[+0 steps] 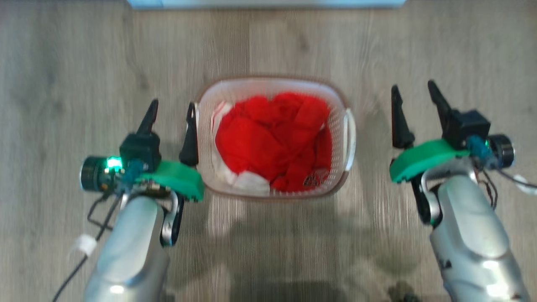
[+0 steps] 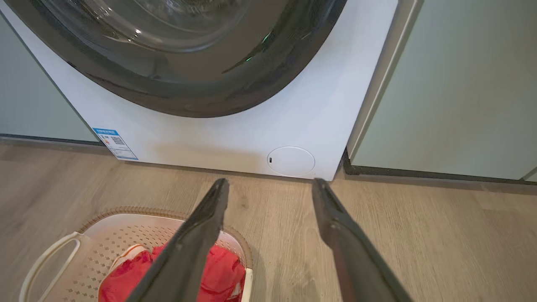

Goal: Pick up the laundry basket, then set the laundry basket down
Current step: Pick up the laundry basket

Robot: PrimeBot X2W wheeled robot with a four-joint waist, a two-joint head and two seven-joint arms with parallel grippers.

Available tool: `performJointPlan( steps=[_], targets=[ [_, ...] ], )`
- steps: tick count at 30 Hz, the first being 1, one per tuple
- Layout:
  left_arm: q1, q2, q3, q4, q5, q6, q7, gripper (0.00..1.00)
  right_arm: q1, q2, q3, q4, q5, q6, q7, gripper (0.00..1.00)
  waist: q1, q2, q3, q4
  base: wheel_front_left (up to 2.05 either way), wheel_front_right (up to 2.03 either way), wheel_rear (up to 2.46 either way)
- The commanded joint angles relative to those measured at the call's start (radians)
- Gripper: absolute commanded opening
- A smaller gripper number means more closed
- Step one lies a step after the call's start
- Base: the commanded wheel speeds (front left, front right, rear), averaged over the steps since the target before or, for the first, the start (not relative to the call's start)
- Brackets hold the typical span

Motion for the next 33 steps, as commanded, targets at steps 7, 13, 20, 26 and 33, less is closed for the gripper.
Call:
performJointPlan(
  steps=[7, 13, 20, 26, 33],
  targets=[
    [-0.135, 0.006, -0.013, 0.112, -0.048, 0.001, -0.008, 1.0, -0.105, -0.006, 0.006, 0.075, -0.006, 0.003, -0.012, 1.0, -0.0004, 0.0, 0.202, 0.025, 0.0, 0.0, 0.0],
    [-0.218, 0.006, -0.055, 0.216, -0.086, -0.001, -0.008, 1.0, -0.157, -0.008, 0.006, 0.153, -0.01, 0.003, -0.012, 1.0, -0.0004, 0.0, 0.281, 0.039, 0.0, 0.0, 0.0],
    [-0.289, 0.006, -0.089, 0.312, -0.13, 0.002, -0.008, 1.0, -0.196, -0.011, 0.004, 0.22, -0.009, 0.003, -0.012, 1.0, -0.0004, 0.0, 0.35, 0.057, 0.0, 0.0, 0.0],
    [-0.347, 0.006, -0.123, 0.403, -0.156, 0.004, -0.008, 1.0, -0.212, -0.011, 0.007, 0.237, -0.008, 0.003, -0.012, 1.0, -0.0004, 0.0, 0.395, 0.072, 0.0, 0.0, 0.0],
    [-0.406, 0.006, -0.159, 0.462, -0.191, 0.012, -0.008, 1.0, -0.21, -0.009, 0.018, 0.238, -0.01, 0.003, -0.012, 1.0, -0.0004, 0.0, 0.441, 0.084, 0.0, 0.0, 0.0]
  ],
)
